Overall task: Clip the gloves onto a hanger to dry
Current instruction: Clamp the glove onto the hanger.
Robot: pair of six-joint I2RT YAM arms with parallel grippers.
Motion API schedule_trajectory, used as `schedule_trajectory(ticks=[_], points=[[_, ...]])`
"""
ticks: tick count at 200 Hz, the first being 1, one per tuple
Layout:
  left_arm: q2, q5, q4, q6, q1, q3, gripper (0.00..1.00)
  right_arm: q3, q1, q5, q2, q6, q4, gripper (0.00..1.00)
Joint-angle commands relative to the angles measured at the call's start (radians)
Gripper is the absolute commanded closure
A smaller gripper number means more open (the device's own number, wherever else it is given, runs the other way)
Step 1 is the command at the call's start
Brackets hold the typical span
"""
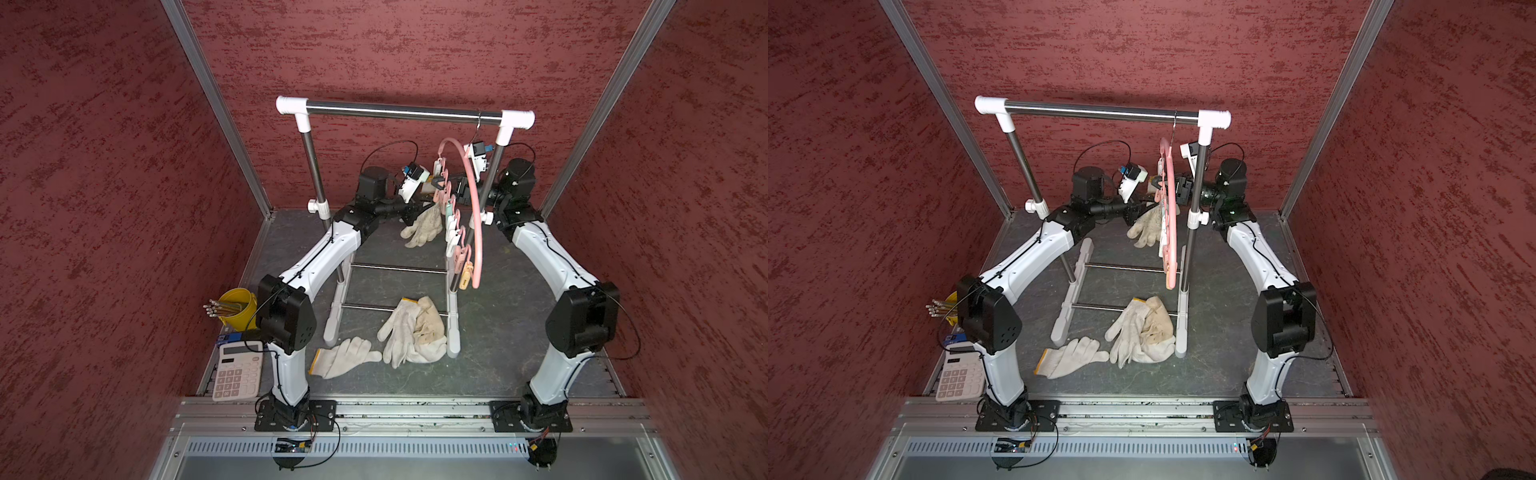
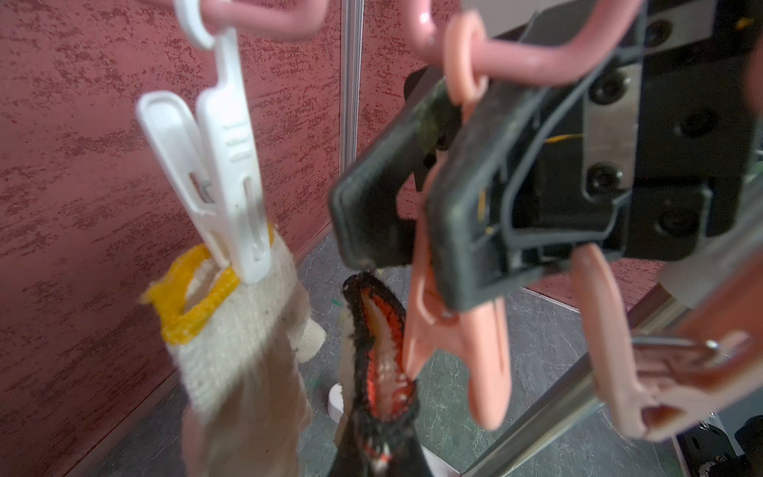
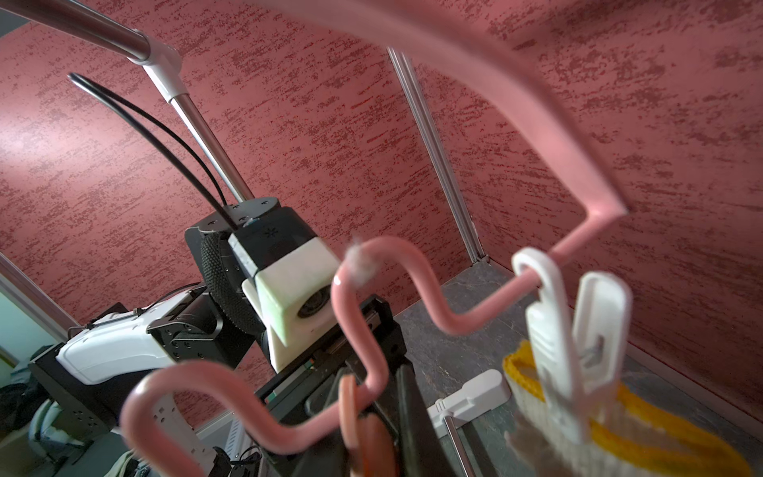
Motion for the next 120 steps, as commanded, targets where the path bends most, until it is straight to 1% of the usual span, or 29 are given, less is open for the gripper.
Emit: schedule_trajectory(ticks=[1, 120], points=[[-0.032, 0.017, -0.002, 0.023, -0.003, 0.023, 1.00, -0.008, 0.023, -0.005, -0.011, -0.004, 0.007, 1.00], [-0.083, 0.054, -0.011, 0.031, -0.009, -0.014, 1.00, 0.004, 0.016, 0.030, -0.014, -0.036, 0.009, 1.00]])
